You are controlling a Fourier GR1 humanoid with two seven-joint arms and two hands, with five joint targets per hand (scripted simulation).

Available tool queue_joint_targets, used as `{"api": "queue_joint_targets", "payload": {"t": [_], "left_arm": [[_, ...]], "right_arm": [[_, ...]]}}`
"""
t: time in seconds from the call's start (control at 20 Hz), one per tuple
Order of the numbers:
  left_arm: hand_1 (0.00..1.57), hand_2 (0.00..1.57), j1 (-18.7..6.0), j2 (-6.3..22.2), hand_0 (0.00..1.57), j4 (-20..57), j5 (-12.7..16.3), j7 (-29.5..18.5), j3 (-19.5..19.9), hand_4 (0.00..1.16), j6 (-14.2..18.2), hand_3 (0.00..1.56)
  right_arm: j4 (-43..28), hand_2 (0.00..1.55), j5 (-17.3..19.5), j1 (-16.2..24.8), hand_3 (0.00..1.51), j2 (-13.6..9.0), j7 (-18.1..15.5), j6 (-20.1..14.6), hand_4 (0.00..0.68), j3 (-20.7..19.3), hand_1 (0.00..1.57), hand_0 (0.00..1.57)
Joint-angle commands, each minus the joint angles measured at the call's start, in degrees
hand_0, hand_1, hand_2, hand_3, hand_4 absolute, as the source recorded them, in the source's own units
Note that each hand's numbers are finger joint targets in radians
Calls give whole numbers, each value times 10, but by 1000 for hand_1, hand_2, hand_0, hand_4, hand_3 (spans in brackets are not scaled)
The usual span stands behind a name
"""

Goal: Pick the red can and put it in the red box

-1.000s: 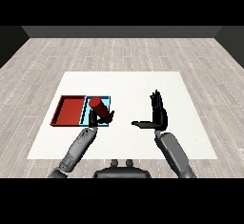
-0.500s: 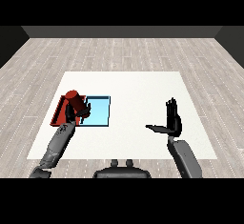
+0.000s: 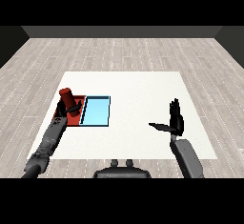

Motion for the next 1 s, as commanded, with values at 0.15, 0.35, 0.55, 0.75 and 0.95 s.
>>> {"api": "queue_joint_targets", "payload": {"t": [0.15, 0.35, 0.55, 0.75, 0.95], "left_arm": [[1554, 1459, -77, 1, 1554, 203, -24, -7, 21, 1010, -9, 1432], [650, 700, -108, -17, 650, 271, -53, 67, -2, 644, 5, 0], [683, 691, -87, -27, 683, 305, -37, 81, 19, 775, 24, 124], [1285, 1170, -94, -5, 1285, 315, -9, 98, 52, 698, 16, 0], [0, 0, -85, 14, 0, 330, -25, 112, 36, 0, -74, 0]], "right_arm": [[75, 0, -11, -24, 0, 30, -25, 20, 0, -8, 0, 0], [102, 0, -6, -36, 0, 45, -45, 17, 0, -11, 0, 0], [131, 0, -12, -67, 0, 25, -38, 31, 0, -35, 0, 0], [134, 0, -13, -65, 0, 41, -53, 35, 0, -32, 0, 0], [120, 0, -5, -77, 0, 43, -36, 21, 0, -29, 0, 0]]}}
